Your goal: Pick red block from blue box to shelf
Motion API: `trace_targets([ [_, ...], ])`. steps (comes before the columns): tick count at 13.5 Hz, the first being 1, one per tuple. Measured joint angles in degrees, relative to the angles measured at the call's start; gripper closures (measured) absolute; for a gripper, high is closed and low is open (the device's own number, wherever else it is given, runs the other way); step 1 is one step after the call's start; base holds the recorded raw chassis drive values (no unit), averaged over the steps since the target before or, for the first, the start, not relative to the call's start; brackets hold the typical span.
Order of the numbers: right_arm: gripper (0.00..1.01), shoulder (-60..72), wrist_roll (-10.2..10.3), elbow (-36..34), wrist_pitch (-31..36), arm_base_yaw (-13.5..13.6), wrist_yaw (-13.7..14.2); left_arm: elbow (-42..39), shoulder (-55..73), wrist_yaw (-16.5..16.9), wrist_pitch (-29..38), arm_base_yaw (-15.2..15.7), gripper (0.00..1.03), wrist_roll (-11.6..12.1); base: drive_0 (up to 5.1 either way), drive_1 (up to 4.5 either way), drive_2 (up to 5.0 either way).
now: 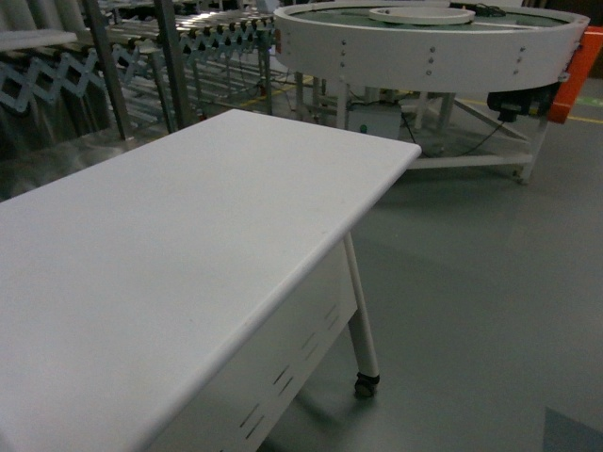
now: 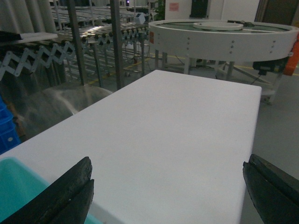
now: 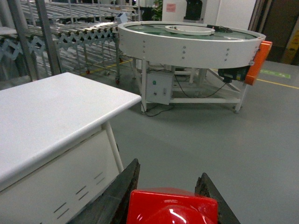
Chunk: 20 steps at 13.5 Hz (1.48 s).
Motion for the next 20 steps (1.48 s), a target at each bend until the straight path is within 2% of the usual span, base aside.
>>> trace_targets([
  [4, 0.73, 0.0, 0.0, 0.0, 0.0, 0.0, 0.0, 0.0, 0.0, 0.0, 0.0, 0.0, 0.05, 0.0, -1.6, -0.63, -2.6],
  [15, 0.73, 0.0, 0.0, 0.0, 0.1, 0.0, 0.1, 0.0, 0.0, 0.0, 0.0, 0.0, 0.05, 0.0, -1.6, 2.34, -5.5],
  [20, 0.73, 0.1, 0.0, 0.0, 0.0, 0.0, 0.1, 0.0, 0.0, 0.0, 0.0, 0.0, 0.05, 0.0, -1.4, -1.19, -1.7],
])
